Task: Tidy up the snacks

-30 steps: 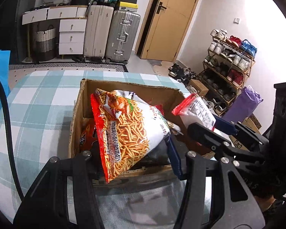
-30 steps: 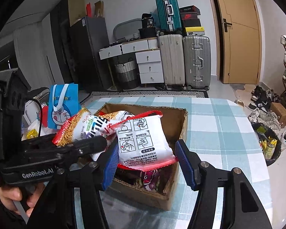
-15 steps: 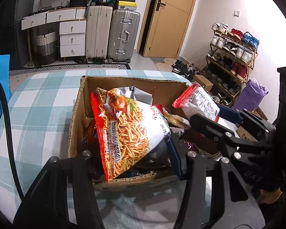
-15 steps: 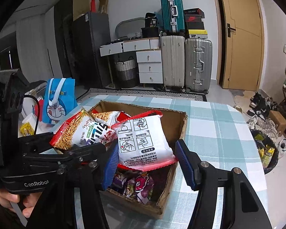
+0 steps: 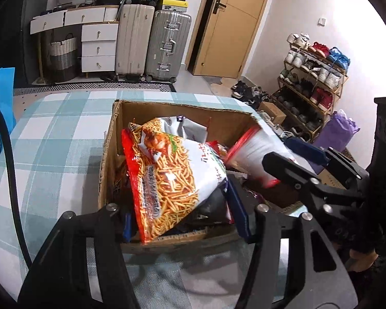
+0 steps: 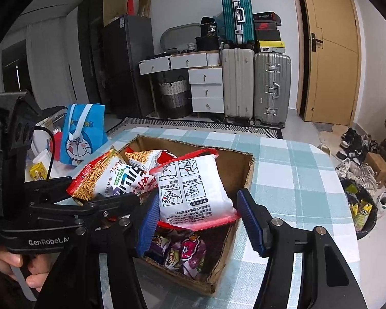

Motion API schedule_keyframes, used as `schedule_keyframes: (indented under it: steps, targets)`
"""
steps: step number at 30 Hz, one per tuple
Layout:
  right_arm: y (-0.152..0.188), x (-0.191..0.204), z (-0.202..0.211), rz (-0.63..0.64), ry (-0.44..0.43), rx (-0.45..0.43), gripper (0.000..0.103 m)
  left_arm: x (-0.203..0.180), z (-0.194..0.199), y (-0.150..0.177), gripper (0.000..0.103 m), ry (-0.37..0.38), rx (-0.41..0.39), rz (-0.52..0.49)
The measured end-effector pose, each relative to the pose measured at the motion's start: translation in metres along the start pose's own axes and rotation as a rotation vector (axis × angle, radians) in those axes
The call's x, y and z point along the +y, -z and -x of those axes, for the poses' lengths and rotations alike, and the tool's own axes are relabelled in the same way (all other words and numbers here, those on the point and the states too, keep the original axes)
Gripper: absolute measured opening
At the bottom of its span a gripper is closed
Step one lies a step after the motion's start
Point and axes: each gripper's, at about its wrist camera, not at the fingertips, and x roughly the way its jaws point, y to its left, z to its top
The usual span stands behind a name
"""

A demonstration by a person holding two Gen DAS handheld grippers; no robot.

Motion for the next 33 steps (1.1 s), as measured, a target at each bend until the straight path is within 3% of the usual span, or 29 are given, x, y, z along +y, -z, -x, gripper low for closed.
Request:
schedule_keyframes:
  steps: [3,7,9,19,33]
  targets:
    - [0.001,-0.003,0.014,-0.011,-0.001,-0.051,0.082,-0.001,0.01,0.003,0.08,0.002,-0.017,-0.005]
    - [0.004,-0.005,0.032,-0.011,0.009,-0.062,0.096,-0.006,0.025,0.008,0.089,-0.025,-0.03,-0.034]
    - [0.008,-0.006,0.041,-0.004,0.017,-0.058,0.1,-0.01,0.038,0.012,0.102,-0.035,-0.05,-0.045]
    - [0.036,0.004,0.074,-0.012,0.001,-0.07,0.102,-0.024,0.096,0.039,0.102,-0.099,-0.13,-0.088]
    - [0.072,0.023,0.089,-0.033,-0.001,-0.106,0.102,-0.004,0.119,0.087,0.102,-0.164,-0.164,-0.051]
